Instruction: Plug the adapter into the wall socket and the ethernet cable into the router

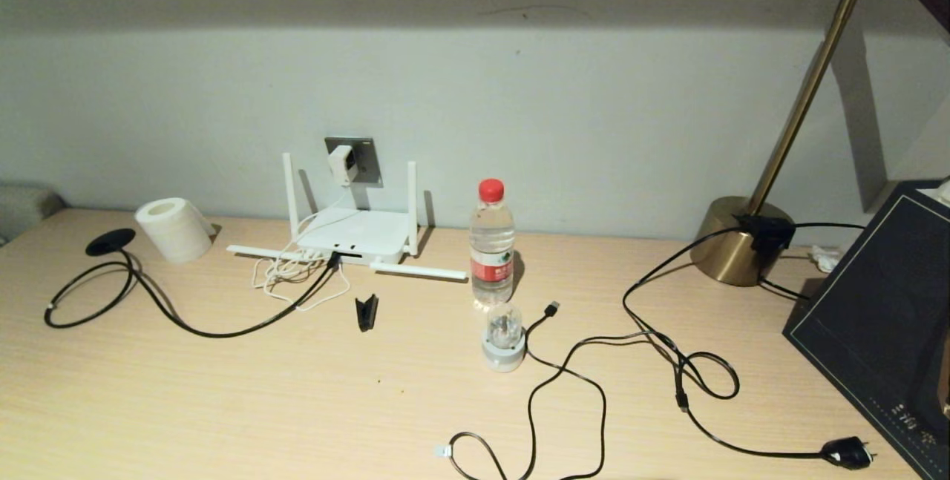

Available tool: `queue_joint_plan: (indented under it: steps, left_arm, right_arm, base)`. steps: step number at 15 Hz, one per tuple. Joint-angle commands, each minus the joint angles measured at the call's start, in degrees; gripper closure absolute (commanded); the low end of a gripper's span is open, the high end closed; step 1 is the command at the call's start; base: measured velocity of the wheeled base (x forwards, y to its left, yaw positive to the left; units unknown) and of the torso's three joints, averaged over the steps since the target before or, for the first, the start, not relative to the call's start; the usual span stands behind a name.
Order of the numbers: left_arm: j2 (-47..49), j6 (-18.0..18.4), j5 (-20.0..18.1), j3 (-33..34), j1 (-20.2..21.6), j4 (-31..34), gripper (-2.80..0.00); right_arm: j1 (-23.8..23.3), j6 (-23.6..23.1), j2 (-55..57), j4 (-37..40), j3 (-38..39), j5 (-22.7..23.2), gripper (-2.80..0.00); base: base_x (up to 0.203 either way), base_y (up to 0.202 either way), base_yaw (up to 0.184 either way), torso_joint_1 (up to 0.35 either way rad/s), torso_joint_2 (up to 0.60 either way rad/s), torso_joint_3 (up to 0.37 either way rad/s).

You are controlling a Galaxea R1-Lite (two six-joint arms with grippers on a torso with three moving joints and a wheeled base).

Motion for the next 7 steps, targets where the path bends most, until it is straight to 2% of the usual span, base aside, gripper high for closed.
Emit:
queue_joint_plan:
  steps: [1, 7]
  left_arm:
    - [0.10, -0.05, 0.01, 0.79, 0.00, -0.03, 0.00]
    - [0.10, -0.05, 0.01, 0.70, 0.00, -0.03, 0.00]
  right_arm:
    - [0.00, 0.64, 0.07, 0.05, -0.06, -0.56, 0.00]
    - [0.00, 1.89, 0.07, 0.05, -0.06, -0.51, 0.00]
  base:
    - [0.000, 0.000, 0.000, 0.000, 0.00, 0.000]
    - [0.000, 0.000, 0.000, 0.000, 0.00, 0.000]
